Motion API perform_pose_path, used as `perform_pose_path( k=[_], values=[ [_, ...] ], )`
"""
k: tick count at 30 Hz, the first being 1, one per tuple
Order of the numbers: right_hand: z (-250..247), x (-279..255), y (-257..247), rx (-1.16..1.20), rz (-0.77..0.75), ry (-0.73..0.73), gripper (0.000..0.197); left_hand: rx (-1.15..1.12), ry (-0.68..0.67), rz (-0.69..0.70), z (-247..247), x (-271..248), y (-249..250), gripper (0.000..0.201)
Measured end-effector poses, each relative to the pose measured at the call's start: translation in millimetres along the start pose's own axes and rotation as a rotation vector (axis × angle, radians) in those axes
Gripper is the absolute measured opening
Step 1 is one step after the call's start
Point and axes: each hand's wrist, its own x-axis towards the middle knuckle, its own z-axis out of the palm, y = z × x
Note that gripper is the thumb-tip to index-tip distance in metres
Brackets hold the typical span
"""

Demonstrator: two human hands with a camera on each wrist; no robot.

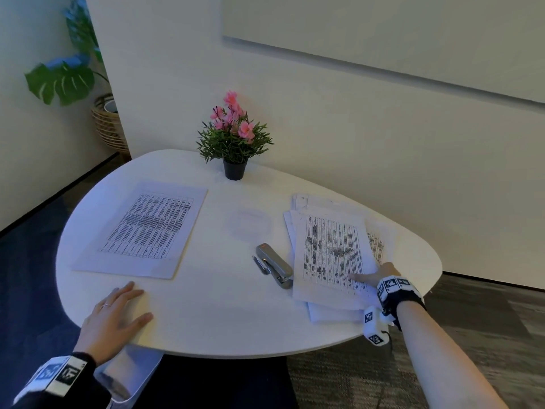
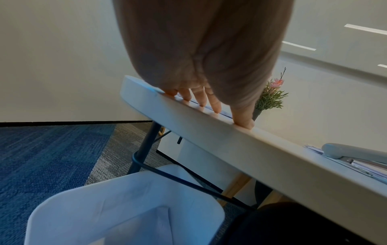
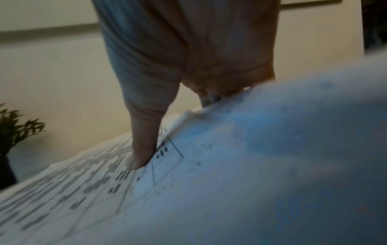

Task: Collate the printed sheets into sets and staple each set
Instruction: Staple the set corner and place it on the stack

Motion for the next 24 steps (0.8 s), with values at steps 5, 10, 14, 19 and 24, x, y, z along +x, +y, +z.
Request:
perform_pose_path(
  k=[5,10,14,19,24],
  values=[
    [-15.4,-34.2,-14.2,0.097,-0.166,0.114,0.061,0.000,0.003,0.001,-0.1,-1.9,1.2,0.054],
    [-23.1,-70.3,-19.0,0.330,-0.275,0.379,0.039,0.002,0.016,0.021,-1.9,-3.3,5.2,0.055],
    [-27.2,-118.2,-27.8,0.622,-0.401,0.610,0.028,0.019,-0.053,-0.004,-6.1,-3.3,8.8,0.056],
    [-16.0,-174.6,-54.5,1.208,-0.589,0.438,0.017,-0.113,-0.089,0.065,-22.2,5.3,44.3,0.032],
    [30.0,-201.1,-89.7,1.212,-0.619,0.041,0.020,-0.735,-0.145,0.065,-67.0,2.9,116.4,0.091]
  ],
)
